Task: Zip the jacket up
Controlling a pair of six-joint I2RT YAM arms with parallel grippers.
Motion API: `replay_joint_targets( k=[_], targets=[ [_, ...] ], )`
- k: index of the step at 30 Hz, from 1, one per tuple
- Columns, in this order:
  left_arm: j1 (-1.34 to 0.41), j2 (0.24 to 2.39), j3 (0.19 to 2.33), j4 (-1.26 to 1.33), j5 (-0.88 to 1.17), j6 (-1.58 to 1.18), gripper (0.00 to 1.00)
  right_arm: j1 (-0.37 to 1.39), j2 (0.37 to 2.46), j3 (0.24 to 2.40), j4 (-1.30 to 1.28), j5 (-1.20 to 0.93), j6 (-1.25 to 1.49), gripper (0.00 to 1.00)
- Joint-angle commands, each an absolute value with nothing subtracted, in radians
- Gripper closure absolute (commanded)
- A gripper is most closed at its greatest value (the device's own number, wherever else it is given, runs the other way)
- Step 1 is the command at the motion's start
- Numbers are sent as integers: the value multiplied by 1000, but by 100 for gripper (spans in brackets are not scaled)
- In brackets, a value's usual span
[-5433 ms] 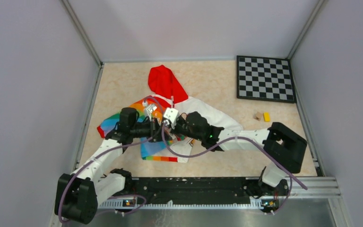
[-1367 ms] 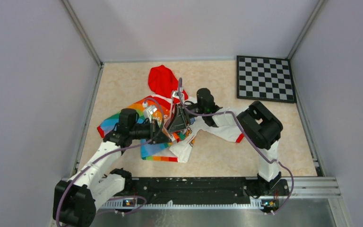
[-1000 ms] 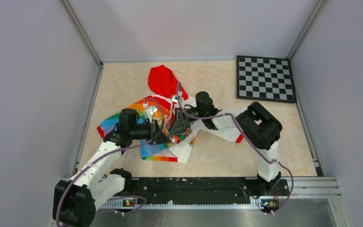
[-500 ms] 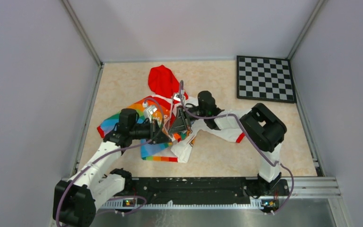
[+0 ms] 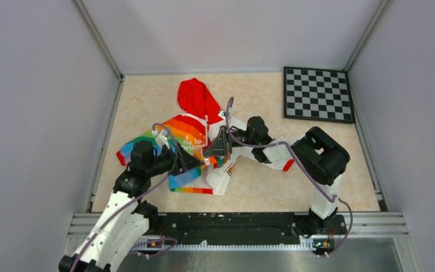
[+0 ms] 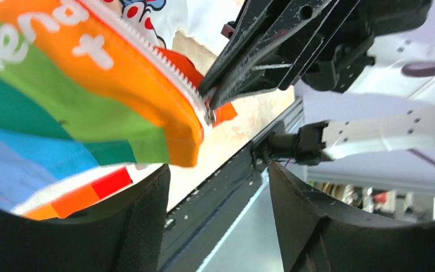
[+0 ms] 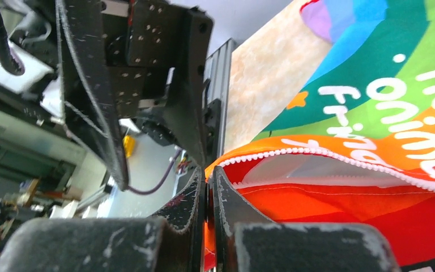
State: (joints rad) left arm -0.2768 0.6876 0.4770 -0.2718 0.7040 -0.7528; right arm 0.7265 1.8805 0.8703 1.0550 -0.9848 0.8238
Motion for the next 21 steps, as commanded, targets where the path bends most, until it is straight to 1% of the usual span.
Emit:
replay_joint_targets(
  k=[1,4,7,9,12,16,18,21],
  targets=[
    [-279,504,418,-359,521,-1108,31,746,1807,838,1145,-830,836,100],
    [-279,328,342,-428,481,-1357,29,762,1793,806,1155,-737,847,100],
    [-279,152,247,-368,471,-1531,33,781,1796,776,1190,-662,871,100],
    [-278,90,204,-330,467,-1575,35,794,1796,754,1210,-602,885,100],
    [-279,88,188,-318,453,-1561,33,804,1800,739,1234,-549,911,100],
    [-280,126,139,-166,451,-1568,29,820,1791,717,1245,-485,920,100],
    [-281,167,125,-133,453,-1584,27,826,1784,710,1240,-461,918,100],
    [-282,206,104,-71,445,-1586,28,835,1787,708,1250,-450,920,100]
  ],
)
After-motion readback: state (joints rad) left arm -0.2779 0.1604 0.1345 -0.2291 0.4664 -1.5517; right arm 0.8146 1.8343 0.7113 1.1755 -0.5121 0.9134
